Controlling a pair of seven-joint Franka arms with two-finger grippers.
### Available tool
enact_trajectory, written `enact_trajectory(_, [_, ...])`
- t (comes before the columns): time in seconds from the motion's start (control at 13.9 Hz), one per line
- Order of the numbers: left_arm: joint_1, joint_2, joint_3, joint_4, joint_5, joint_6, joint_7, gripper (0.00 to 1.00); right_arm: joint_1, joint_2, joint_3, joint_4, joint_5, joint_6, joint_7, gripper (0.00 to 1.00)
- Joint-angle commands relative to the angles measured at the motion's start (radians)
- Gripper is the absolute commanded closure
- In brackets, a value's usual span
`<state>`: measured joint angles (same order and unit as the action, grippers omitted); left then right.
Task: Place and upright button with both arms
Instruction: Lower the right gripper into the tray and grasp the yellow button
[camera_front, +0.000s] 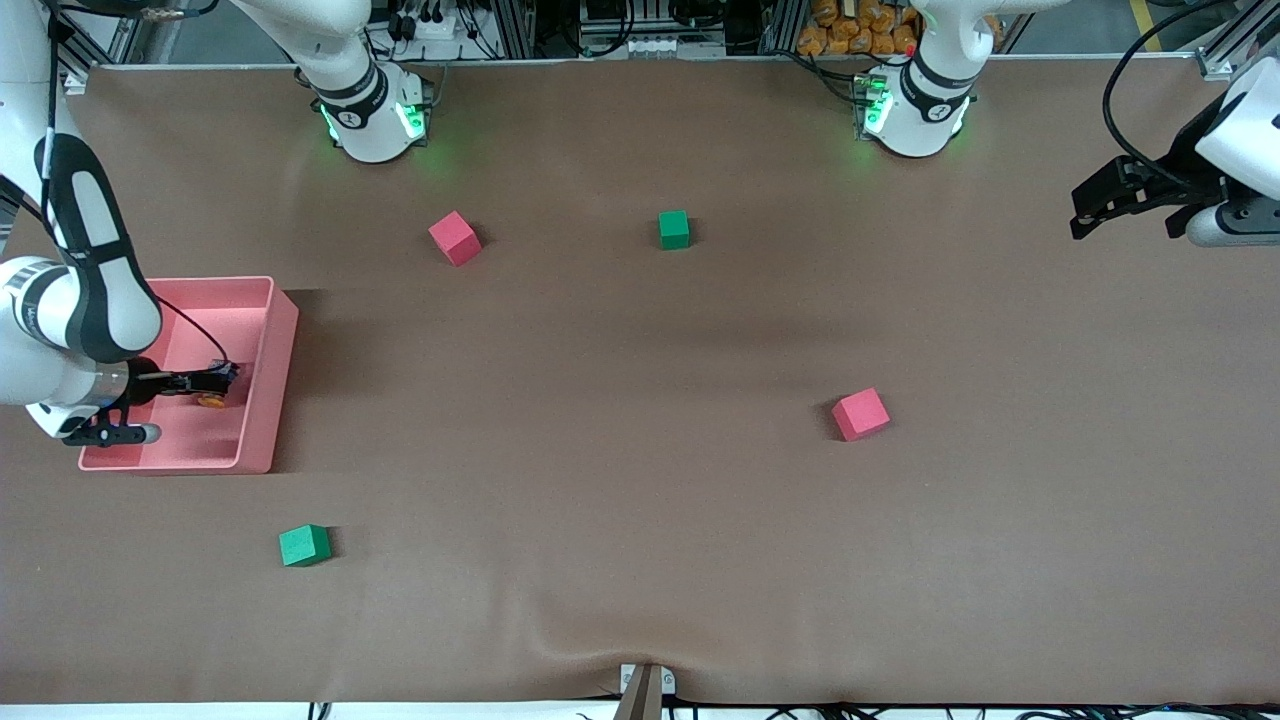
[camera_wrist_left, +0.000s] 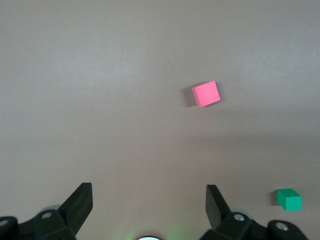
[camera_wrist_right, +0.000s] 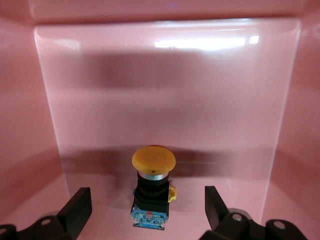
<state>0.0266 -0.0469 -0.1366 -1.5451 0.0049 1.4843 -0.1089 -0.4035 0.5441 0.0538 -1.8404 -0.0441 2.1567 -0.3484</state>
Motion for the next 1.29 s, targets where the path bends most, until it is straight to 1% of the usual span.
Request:
enact_trajectory(0.0, [0.003,0.001,-0.004,0.008,-0.01,-0.012,-0.009,0.0,-0.015,0.011,0.009,-0.007,0.02,0.021,-0.037,0.0])
enact_trajectory(0.07, [0.003,0.001,-0.003,0.01,-0.01,-0.012,-0.011,0.0,-0.017,0.019,0.009,-0.01,0.02,0.023,-0.037,0.0])
enact_trajectory(0.29, [0.003,0.001,-0.004,0.008,-0.01,-0.012,-0.011,0.0,-0.021,0.022,0.009,-0.075,0.02,0.13,-0.04,0.1])
enact_trajectory(0.36, [0.003,0.001,-0.004,0.008,-0.01,-0.012,-0.011,0.0,-0.023,0.022,0.009,-0.079,0.02,0.137,-0.055,0.25])
enact_trajectory(0.5, [0.003,0.001,-0.004,0.008,-0.013,-0.012,-0.011,0.0,-0.025,0.022,0.009,-0.076,0.02,0.135,-0.087,0.66])
enact_trajectory(0.65, [0.004,0.001,-0.004,0.008,-0.017,-0.012,-0.011,0.0,-0.026,0.02,0.009,-0.069,0.018,0.129,-0.09,0.96])
enact_trajectory(0.72, [0.004,0.001,-0.004,0.008,-0.017,-0.012,-0.011,0.0,-0.025,0.014,0.009,-0.065,0.018,0.126,-0.09,1.0])
enact_trajectory(0.86, [0.003,-0.002,-0.004,0.003,-0.017,-0.012,-0.011,0.0,-0.028,0.01,0.009,-0.037,0.018,0.088,-0.098,1.0])
enact_trajectory(1.01, [0.003,-0.007,-0.004,0.003,-0.017,-0.013,-0.011,0.0,-0.029,0.008,0.009,0.033,0.018,-0.009,-0.104,1.0])
enact_trajectory(1.22, [0.003,-0.011,-0.004,0.002,-0.019,-0.015,-0.011,0.0,-0.014,0.004,0.011,0.177,0.018,-0.211,-0.104,1.0])
